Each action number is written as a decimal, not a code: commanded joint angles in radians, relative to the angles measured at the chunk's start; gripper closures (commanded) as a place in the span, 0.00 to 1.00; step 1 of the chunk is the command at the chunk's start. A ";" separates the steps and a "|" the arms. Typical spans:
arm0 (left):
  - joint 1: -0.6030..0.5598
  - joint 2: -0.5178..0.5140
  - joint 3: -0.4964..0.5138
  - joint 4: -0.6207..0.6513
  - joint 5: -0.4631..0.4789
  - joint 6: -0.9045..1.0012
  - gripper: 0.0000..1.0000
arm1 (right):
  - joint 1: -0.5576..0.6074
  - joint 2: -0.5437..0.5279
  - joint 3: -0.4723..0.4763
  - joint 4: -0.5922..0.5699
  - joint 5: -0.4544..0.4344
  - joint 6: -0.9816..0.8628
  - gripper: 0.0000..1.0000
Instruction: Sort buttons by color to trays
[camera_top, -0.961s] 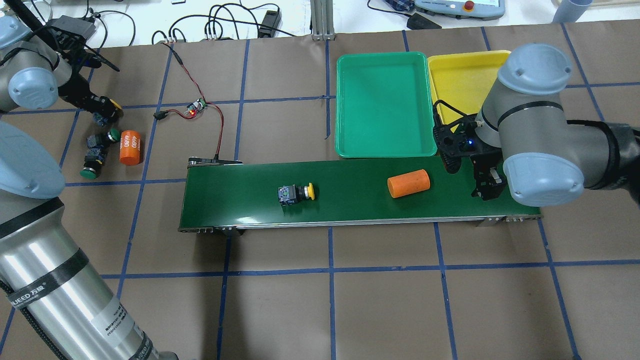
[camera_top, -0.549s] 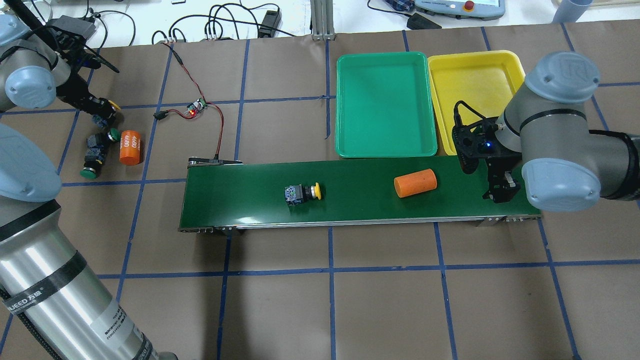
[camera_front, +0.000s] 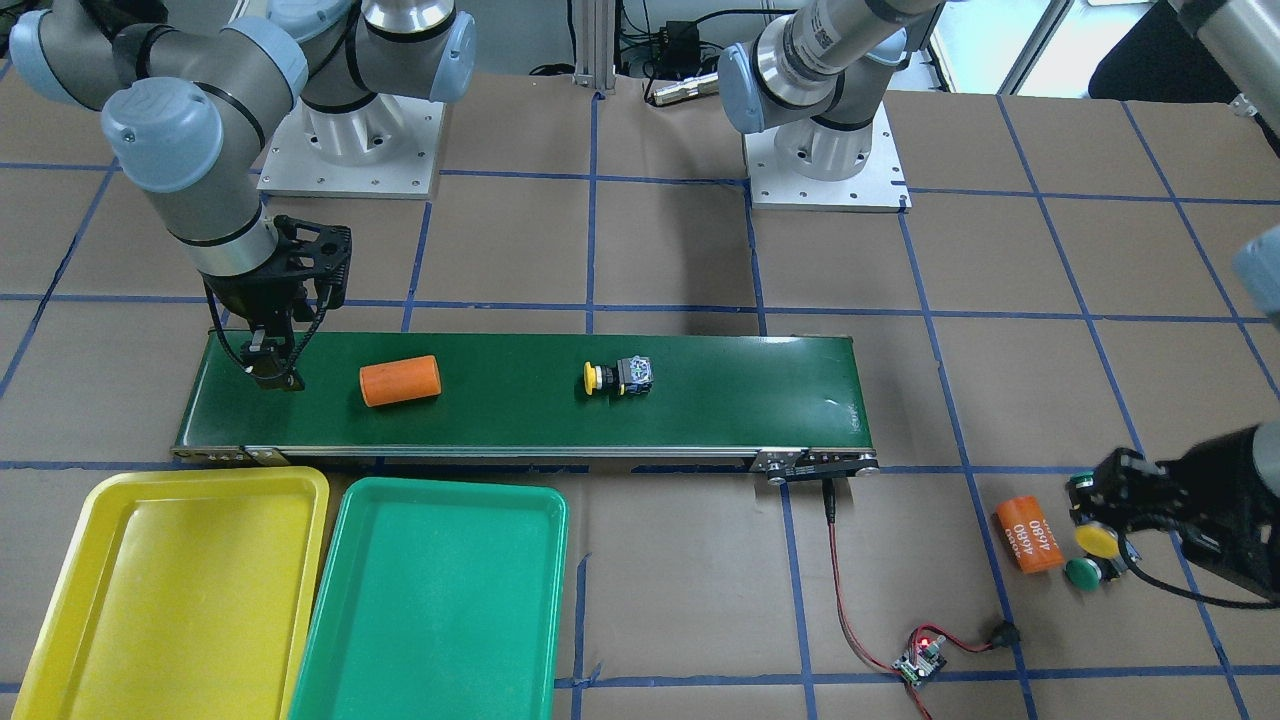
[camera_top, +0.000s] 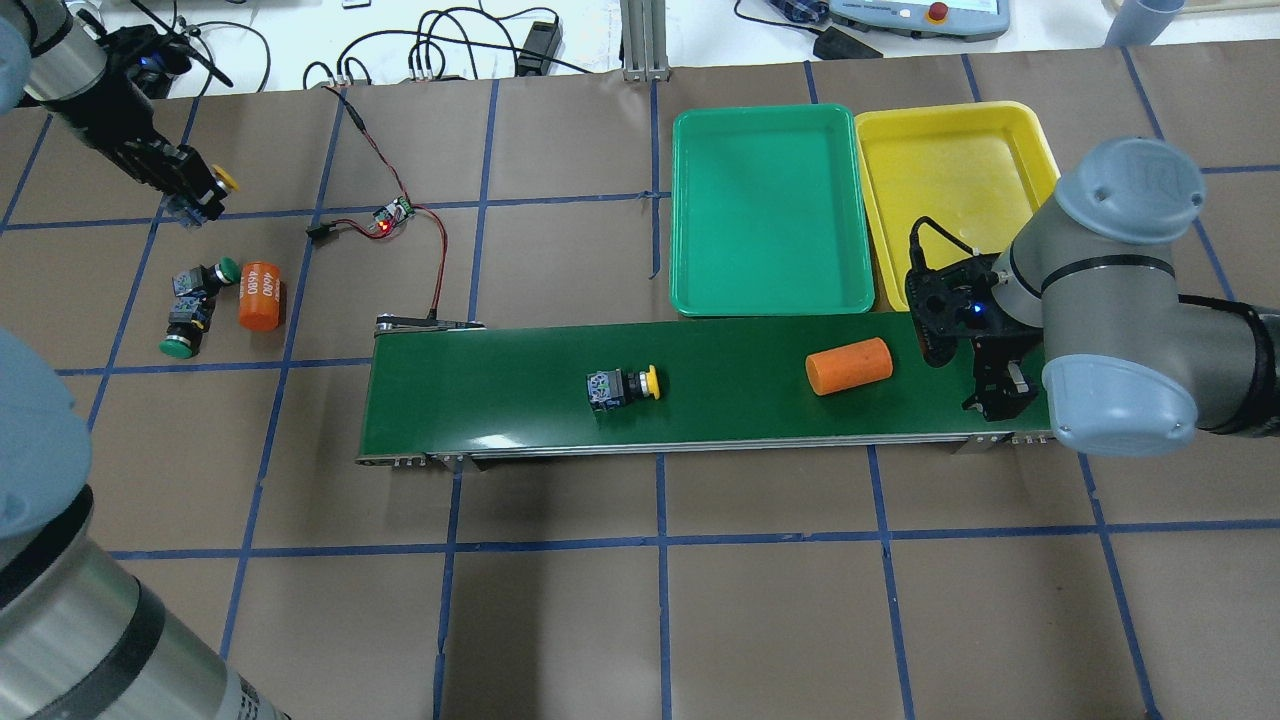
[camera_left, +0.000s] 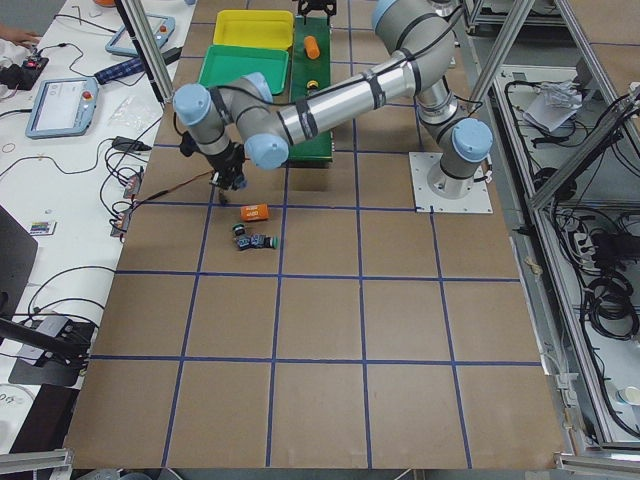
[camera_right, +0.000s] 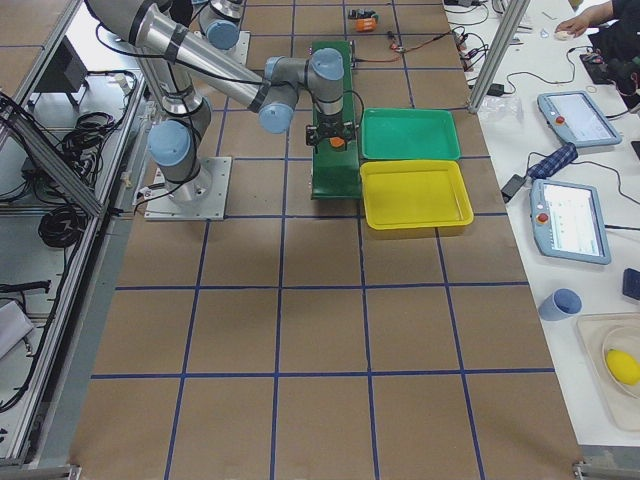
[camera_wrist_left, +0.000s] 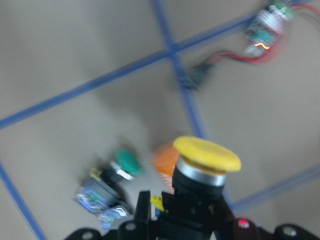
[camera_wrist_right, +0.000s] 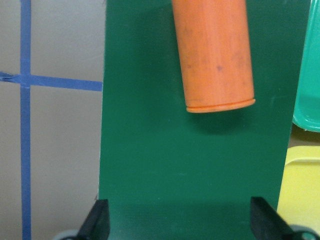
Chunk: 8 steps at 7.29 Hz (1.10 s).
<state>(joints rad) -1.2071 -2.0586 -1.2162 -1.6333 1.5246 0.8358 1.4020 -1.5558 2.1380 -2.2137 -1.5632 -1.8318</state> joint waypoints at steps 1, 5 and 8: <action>-0.170 0.156 -0.083 -0.143 0.044 0.008 1.00 | 0.002 -0.001 0.002 0.002 0.000 0.005 0.00; -0.362 0.247 -0.464 0.204 0.140 0.150 1.00 | 0.002 -0.001 -0.001 0.002 0.000 0.008 0.00; -0.377 0.317 -0.655 0.461 0.089 0.313 1.00 | 0.003 -0.003 -0.003 0.002 0.000 0.008 0.00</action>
<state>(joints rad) -1.5757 -1.7754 -1.7956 -1.2461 1.6312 1.1206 1.4046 -1.5574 2.1358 -2.2120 -1.5631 -1.8239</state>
